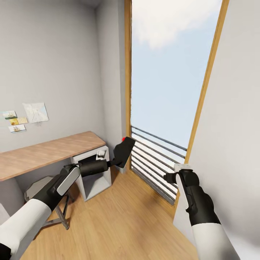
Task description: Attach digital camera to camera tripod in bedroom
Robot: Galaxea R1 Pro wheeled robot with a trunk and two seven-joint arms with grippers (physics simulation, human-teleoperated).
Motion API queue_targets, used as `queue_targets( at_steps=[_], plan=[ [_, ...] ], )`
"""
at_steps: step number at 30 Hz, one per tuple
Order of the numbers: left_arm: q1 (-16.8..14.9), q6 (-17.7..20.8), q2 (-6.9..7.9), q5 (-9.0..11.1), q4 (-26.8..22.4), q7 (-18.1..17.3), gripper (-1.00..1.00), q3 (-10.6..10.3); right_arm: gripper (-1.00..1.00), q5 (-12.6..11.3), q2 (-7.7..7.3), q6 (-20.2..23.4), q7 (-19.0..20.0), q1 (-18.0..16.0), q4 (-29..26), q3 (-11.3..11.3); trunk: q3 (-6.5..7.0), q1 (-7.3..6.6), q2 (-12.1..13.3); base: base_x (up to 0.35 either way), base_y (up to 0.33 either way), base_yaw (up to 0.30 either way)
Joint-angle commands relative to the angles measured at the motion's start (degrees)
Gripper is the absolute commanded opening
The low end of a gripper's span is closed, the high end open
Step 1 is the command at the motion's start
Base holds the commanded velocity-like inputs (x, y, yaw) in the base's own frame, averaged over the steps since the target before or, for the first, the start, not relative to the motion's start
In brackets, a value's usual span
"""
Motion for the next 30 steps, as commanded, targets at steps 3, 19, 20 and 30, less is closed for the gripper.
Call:
queue_targets(
  at_steps=[3,19,20,30],
  plan=[
    [-0.1,0.4,0.04,0.6,0.9,0.0,-1.00,0.2,1.00,0.4,0.04,0.3,0.2,-0.1,0.4,0.0,0.45,-0.65,1.1,0.000,0.000,0.000],
    [-0.1,0.1,-0.20,0.0,8.5,9.8,-1.00,4.2,1.00,0.4,0.04,0.3,0.1,-0.1,1.0,0.0,3.32,-4.16,7.6,0.000,0.000,0.000],
    [-0.1,0.1,-0.20,0.0,8.5,9.8,-1.00,4.2,1.00,0.4,0.04,0.3,0.1,-0.1,1.0,0.0,3.50,-4.38,8.0,0.000,0.000,0.000],
    [-0.1,0.1,-0.38,-0.1,9.2,23.4,-1.00,4.3,1.00,0.4,0.04,0.3,0.2,-0.1,1.0,0.0,5.30,-6.58,12.0,0.000,0.000,0.000]
  ],
)
